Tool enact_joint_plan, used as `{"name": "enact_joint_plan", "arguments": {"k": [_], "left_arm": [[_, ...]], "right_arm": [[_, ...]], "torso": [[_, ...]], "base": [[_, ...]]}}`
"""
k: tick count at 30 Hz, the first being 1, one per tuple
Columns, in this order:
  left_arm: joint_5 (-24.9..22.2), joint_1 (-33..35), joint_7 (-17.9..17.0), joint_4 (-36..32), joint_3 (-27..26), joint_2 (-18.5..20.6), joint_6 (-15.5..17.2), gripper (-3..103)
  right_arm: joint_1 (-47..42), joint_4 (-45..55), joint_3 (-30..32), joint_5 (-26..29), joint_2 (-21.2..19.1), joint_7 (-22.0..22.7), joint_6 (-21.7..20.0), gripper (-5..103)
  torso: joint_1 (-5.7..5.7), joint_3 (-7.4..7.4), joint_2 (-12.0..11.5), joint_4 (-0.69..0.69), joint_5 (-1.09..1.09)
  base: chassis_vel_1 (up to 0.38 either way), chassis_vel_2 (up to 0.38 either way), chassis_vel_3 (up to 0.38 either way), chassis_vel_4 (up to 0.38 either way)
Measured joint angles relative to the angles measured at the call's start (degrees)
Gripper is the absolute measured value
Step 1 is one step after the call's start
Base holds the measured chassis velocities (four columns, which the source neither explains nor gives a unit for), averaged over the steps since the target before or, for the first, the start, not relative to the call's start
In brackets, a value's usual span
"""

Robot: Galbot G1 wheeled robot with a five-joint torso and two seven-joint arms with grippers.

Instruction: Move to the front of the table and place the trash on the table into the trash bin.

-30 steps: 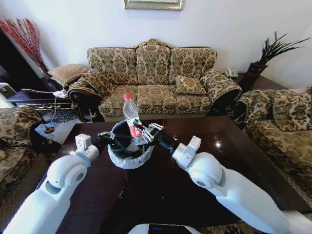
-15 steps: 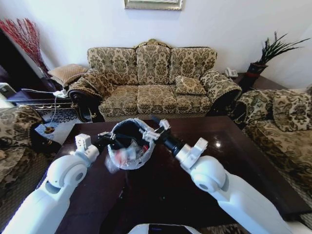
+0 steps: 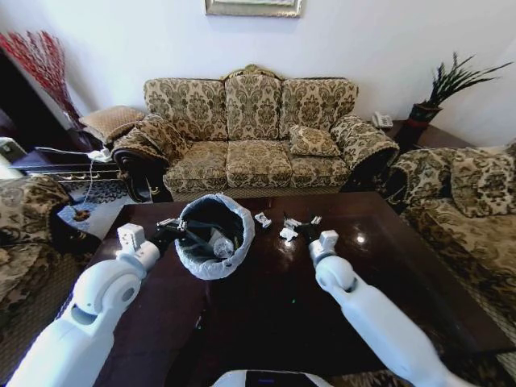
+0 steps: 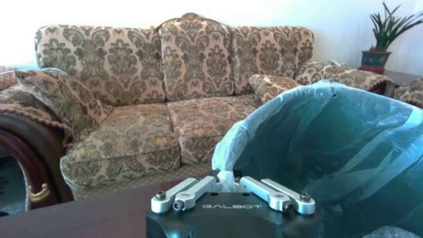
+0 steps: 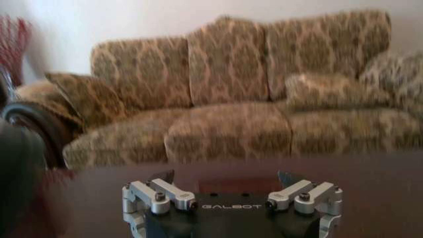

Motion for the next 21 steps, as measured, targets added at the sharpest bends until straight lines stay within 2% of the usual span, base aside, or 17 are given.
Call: {"name": "enact_joint_plan", "arguments": {"k": [6, 7, 9, 12, 15, 18, 20, 21], "left_arm": [[0.1, -0.4, 0.3, 0.0, 0.0, 0.4, -0.3, 2], [0.1, -0.6, 0.3, 0.0, 0.2, 0.5, -0.3, 2], [0.1, -0.7, 0.3, 0.1, 0.2, 0.5, -0.3, 2], [0.0, -0.7, 0.4, 0.2, 0.3, 0.5, -0.4, 2], [0.0, -0.6, 0.4, 0.2, 0.3, 0.5, -0.4, 2], [0.0, -0.6, 0.4, 0.3, 0.2, 0.5, -0.5, 2], [0.0, -0.6, 0.4, 0.3, 0.2, 0.6, -0.5, 2], [0.0, -0.6, 0.4, 0.5, 0.2, 0.7, -0.6, 2]], "right_arm": [[1.2, -9.5, -0.8, 1.8, 3.0, -3.7, 1.5, 100], [2.0, -13.0, -0.9, 2.2, 4.2, -5.3, 2.7, 100], [2.6, -14.7, -0.9, 2.2, 4.8, -6.2, 3.4, 103], [4.0, -18.3, -1.2, 2.3, 6.6, -7.9, 4.1, 90], [4.4, -19.2, -1.3, 2.0, 7.0, -8.6, 4.3, 84], [4.8, -20.2, -1.5, 1.2, 7.3, -9.6, 4.7, 68], [4.9, -20.3, -1.5, 1.2, 7.3, -9.7, 4.7, 68], [5.2, -20.7, -1.5, 0.9, 7.4, -9.8, 4.9, 57]], "torso": [[-0.02, 0.00, 0.0, -0.02, 0.00], [-0.02, 0.00, 0.0, -0.02, 0.00], [-0.01, 0.00, 0.0, -0.03, 0.00], [-0.01, 0.00, 0.0, -0.01, -0.01], [-0.01, 0.00, 0.0, -0.01, -0.01], [-0.01, -0.01, 0.0, -0.02, -0.01], [-0.01, 0.00, 0.0, -0.02, -0.01], [-0.01, 0.00, 0.0, -0.02, -0.01]], "base": [[0.000, 0.000, 0.000, 0.000], [0.000, 0.000, 0.000, 0.000], [0.000, 0.000, 0.000, 0.000], [0.000, 0.000, 0.000, 0.000], [0.000, 0.000, 0.000, 0.000], [0.000, 0.000, 0.000, 0.000], [0.000, 0.000, 0.000, 0.000], [0.000, 0.000, 0.000, 0.000]]}}
